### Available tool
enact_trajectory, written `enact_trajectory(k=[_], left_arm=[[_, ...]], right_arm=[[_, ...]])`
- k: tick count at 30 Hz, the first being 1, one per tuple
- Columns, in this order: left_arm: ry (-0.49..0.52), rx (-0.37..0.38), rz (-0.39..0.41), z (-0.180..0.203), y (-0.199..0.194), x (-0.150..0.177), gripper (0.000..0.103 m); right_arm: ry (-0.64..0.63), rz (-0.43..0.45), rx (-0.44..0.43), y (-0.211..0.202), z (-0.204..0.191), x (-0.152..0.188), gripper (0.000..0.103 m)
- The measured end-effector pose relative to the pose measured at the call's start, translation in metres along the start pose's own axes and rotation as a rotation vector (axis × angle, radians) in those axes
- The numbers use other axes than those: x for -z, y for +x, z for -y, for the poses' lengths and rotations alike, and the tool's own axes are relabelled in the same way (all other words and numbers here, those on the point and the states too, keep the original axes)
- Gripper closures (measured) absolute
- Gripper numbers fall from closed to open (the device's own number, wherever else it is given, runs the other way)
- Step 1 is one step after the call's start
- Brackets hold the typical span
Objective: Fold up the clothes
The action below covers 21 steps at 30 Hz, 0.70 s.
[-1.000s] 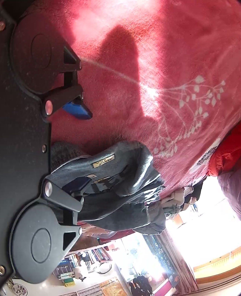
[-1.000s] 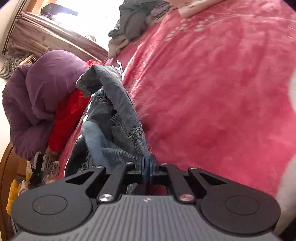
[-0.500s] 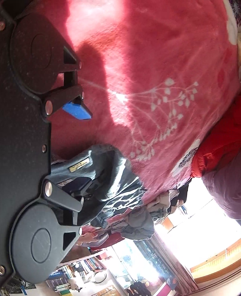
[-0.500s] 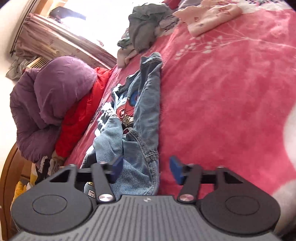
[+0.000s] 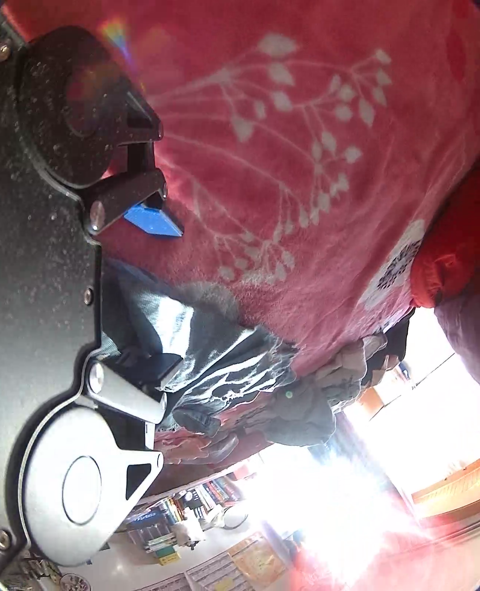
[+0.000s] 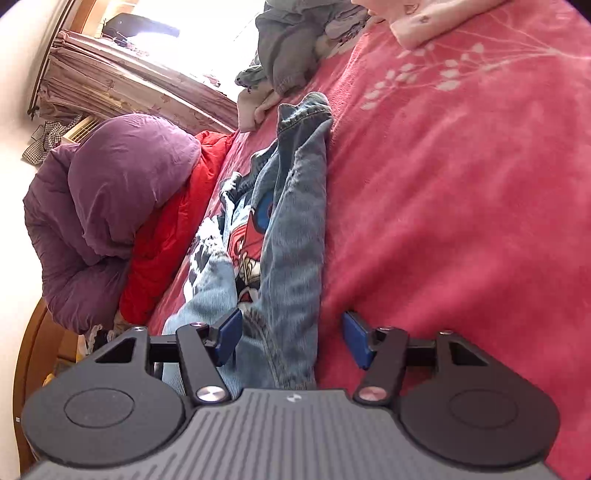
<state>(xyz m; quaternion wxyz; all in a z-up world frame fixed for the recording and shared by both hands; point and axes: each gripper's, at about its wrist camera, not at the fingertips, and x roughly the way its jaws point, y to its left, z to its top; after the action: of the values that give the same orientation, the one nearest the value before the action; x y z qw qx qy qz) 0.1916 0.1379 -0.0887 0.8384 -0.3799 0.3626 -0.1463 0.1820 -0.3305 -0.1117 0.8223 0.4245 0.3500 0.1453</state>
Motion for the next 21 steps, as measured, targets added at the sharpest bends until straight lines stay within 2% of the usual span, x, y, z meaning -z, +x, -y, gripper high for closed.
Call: enact_trajectory(k=[3,6,9,14,17,19,21], left_arm=[[0.040,0.059,-0.065,0.000,0.019,-0.017,0.035],[0.115,0.078,-0.119,0.000,0.034,-0.035,0.035],[0.151,0.112,-0.174,-0.004,0.054,-0.051,0.035],[0.263,0.169,-0.239,0.011,0.096,-0.076,0.035],[0.252,0.244,-0.287,0.014,0.130,-0.092,0.035],[0.253,0.279,-0.316,0.019,0.151,-0.105,0.035],[0.268,0.304,-0.345,0.026,0.170,-0.118,0.035]], right_arm=[[0.031,-0.001,-0.027,0.013,0.006,-0.016,0.043],[0.029,-0.008,-0.034,0.026,0.007,-0.037,0.043],[0.008,-0.013,-0.029,0.043,0.008,-0.060,0.043],[-0.059,-0.005,-0.018,0.068,0.007,-0.086,0.049],[-0.075,-0.017,-0.033,0.080,0.010,-0.100,0.051],[-0.070,-0.020,-0.057,0.087,0.014,-0.110,0.055],[-0.047,-0.019,-0.072,0.094,0.021,-0.119,0.067]])
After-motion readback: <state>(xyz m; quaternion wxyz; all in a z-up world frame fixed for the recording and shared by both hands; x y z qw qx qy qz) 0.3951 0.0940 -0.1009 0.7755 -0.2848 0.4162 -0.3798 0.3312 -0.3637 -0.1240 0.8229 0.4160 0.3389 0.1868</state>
